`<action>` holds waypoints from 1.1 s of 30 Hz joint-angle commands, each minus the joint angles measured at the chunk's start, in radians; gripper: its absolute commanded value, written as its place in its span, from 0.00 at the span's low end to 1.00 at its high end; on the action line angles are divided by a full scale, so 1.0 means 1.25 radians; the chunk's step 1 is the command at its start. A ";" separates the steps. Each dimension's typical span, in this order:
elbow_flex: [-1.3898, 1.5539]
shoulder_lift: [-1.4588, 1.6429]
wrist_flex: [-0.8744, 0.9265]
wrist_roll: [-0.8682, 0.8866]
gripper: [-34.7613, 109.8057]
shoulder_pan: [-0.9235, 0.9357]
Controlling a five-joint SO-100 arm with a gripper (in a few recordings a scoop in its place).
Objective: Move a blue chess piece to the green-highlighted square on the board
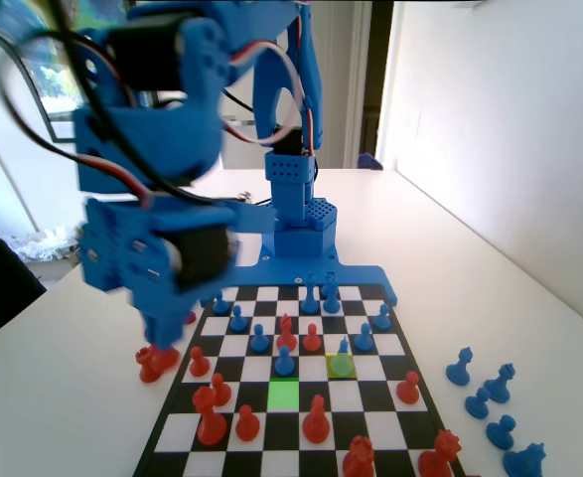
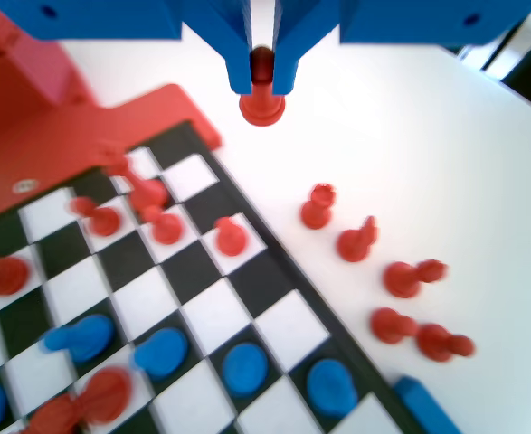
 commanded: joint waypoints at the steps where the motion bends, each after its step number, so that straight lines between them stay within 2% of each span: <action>1: -0.006 0.023 -0.009 -0.036 0.25 0.060; 6: -0.088 -0.128 -0.018 -0.072 0.25 0.115; 14: -0.253 -0.302 -0.001 -0.072 0.25 0.112; 33: -0.166 -0.325 -0.096 -0.125 0.26 0.130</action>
